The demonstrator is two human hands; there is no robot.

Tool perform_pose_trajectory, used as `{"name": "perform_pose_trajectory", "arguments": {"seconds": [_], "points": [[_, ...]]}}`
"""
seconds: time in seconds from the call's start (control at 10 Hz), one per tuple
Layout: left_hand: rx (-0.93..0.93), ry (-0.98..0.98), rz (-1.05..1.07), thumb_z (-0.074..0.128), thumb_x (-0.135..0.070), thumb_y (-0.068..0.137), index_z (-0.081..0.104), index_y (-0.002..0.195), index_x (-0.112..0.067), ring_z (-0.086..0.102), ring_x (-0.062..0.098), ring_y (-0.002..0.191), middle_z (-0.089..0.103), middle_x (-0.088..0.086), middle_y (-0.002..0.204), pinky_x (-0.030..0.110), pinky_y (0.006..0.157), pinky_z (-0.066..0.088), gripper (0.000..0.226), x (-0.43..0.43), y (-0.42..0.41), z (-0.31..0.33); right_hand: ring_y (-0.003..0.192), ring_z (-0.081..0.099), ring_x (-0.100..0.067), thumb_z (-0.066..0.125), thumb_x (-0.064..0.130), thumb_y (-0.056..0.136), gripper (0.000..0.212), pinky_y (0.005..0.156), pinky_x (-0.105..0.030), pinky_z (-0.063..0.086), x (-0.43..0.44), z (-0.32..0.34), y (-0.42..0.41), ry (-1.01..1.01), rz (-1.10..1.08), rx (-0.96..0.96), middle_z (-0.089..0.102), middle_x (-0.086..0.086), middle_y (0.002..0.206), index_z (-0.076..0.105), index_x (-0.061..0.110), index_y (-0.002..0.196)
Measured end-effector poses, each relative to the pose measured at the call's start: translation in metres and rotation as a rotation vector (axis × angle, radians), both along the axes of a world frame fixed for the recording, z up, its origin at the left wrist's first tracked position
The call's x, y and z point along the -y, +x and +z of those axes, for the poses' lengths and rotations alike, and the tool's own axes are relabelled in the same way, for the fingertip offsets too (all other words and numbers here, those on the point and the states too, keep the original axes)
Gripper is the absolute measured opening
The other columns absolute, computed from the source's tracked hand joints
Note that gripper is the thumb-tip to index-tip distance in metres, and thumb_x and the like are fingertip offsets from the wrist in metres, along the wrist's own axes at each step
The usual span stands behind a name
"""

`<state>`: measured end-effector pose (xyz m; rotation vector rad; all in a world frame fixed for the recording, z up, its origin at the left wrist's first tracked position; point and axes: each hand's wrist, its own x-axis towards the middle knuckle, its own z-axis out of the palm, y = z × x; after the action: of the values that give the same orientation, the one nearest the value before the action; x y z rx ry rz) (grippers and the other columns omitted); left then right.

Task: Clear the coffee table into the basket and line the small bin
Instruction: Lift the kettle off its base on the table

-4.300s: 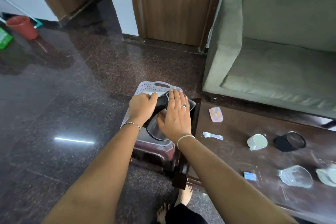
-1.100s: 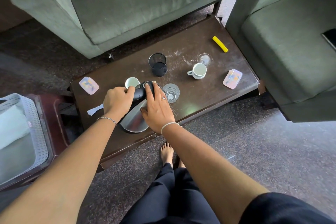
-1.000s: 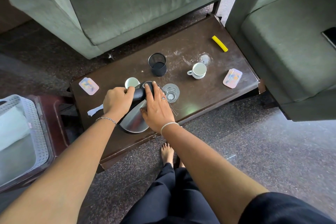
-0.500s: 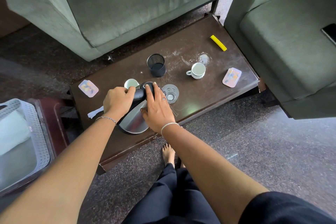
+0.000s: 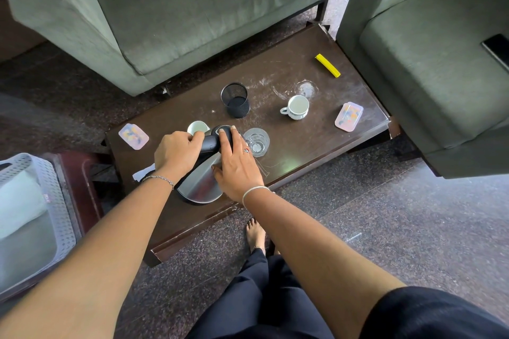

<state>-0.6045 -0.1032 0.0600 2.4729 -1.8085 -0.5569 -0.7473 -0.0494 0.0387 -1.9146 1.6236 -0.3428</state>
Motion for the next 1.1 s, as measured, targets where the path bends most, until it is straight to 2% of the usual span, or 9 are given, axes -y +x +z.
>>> {"name": "perform_pose_trajectory", "arguments": {"seconds": [0.3,0.5,0.9,1.1], "points": [[-0.001,0.009,-0.004,0.031,-0.048,0.081,0.058,0.057,-0.012,0.052,0.025,0.060,0.057,0.006,0.060,0.028,0.049,0.032,0.051,-0.002,0.002,0.003,0.144,0.018,-0.038,0.053,0.024,0.091,0.075,0.118,-0.044,0.019,-0.002,0.004,0.001,-0.001,0.001,0.018,0.010,-0.022,0.158,0.012,0.009,0.152],[-0.001,0.005,-0.001,0.030,-0.049,0.079,0.057,0.056,-0.013,0.049,0.018,0.056,0.055,0.006,0.059,0.025,0.047,0.029,0.051,-0.002,0.003,0.006,0.144,0.018,-0.037,0.054,0.025,0.091,0.076,0.118,-0.044,0.020,-0.003,0.005,0.002,0.001,0.002,0.012,0.009,-0.021,0.158,0.011,0.009,0.152],[0.010,0.007,0.008,0.031,-0.048,0.080,0.057,0.056,-0.012,0.049,0.018,0.056,0.056,0.006,0.059,0.026,0.048,0.030,0.050,-0.001,0.002,0.014,0.143,0.019,-0.037,0.055,0.026,0.091,0.077,0.118,-0.044,0.022,-0.002,0.013,0.001,-0.009,0.008,0.019,0.009,-0.021,0.158,0.011,0.010,0.152],[0.002,-0.005,-0.002,0.031,-0.049,0.080,0.054,0.054,-0.012,0.050,0.021,0.056,0.056,0.007,0.058,0.027,0.048,0.031,0.051,0.000,0.006,0.018,0.146,0.014,-0.034,0.052,0.028,0.092,0.078,0.119,-0.041,0.017,-0.002,0.016,0.002,-0.019,0.019,0.005,0.008,-0.020,0.159,0.007,0.005,0.152]]}}
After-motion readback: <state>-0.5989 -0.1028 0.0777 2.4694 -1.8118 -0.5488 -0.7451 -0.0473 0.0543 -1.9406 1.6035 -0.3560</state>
